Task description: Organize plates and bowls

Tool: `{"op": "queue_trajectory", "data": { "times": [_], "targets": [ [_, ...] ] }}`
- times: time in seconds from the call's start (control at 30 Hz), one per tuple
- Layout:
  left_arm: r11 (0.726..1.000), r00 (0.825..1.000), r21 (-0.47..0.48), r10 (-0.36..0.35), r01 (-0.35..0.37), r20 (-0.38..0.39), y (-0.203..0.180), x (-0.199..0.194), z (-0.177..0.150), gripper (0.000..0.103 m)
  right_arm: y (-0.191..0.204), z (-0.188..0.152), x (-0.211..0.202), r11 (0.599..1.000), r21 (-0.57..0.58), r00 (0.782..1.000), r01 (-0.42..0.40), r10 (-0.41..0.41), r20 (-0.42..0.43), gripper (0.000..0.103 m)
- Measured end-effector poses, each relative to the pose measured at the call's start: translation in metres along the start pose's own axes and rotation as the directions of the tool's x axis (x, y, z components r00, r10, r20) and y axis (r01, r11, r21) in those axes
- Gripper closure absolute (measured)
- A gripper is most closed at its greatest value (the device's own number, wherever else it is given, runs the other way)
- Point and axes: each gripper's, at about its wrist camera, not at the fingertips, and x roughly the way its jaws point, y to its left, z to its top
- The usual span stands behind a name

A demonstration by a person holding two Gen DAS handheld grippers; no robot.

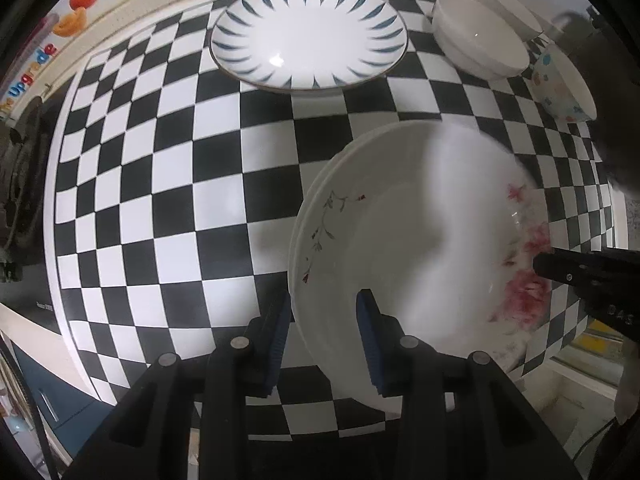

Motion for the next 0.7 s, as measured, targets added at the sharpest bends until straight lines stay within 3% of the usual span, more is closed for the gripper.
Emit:
{"op": "queue_trajectory", "data": {
  "times": [0.03, 0.43, 0.7],
  "targets": [
    [1.0, 1.0, 0.001, 0.003, -0.003, 0.01, -0.001, -0.004, -0.002, 0.071, 0.0, -0.002, 0.0, 1.0, 0.002, 1.0, 0.026, -0.026, -0.002, 0.085],
    [1.0, 0.995, -0.027, 0.006, -0.004, 0.1, -0.003, -0.047, 0.007, 0.071, 0.005, -0.01, -0.024, 1.0, 0.029, 0.999, -0.008, 0.006, 0.043, 0.085],
    [0.996, 0.989, -0.087, -0.001, 0.014, 0.148, 0.01, -0.073, 0.029, 0.071, 0.012, 0.017, -0.057, 0.997, 0.02, 0.991, -0.07, 0.067, 0.114, 0.08]
  ]
}}
